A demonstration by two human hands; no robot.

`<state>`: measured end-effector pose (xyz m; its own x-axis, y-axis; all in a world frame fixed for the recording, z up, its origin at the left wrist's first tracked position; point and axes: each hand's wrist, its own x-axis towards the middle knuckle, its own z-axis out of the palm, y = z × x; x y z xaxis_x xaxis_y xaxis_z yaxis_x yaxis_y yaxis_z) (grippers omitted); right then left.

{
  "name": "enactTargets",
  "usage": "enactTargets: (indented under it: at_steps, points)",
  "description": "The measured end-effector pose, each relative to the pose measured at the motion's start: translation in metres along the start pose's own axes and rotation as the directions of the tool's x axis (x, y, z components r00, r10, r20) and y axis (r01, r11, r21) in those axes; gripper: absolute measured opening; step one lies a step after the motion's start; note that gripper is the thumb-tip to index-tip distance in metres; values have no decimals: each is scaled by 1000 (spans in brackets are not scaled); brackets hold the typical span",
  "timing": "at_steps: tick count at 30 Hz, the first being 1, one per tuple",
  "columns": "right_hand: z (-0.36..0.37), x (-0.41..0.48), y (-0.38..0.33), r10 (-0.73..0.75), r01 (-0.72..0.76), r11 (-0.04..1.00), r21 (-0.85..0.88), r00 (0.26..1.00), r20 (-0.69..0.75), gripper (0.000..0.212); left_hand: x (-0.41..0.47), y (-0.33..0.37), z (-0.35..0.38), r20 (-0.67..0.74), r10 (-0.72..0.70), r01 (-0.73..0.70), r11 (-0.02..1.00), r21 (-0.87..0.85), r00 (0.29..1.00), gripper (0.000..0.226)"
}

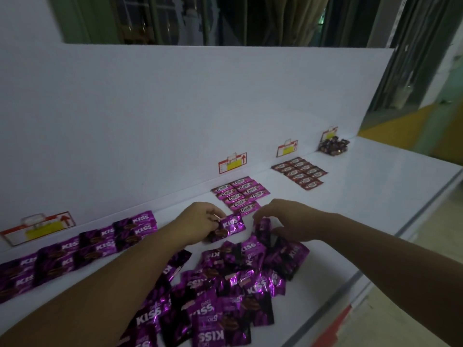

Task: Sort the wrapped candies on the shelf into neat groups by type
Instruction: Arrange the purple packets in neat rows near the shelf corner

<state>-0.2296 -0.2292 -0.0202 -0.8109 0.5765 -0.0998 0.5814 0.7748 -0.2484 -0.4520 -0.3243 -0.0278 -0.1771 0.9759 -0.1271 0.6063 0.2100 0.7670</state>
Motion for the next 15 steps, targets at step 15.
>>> enactTargets:
  at_steps: [15]
  points:
    - [-16,12,7,-29,38,995,96,995,-92,27,-9,-20,-16,63,-21,27,995,-92,998,49]
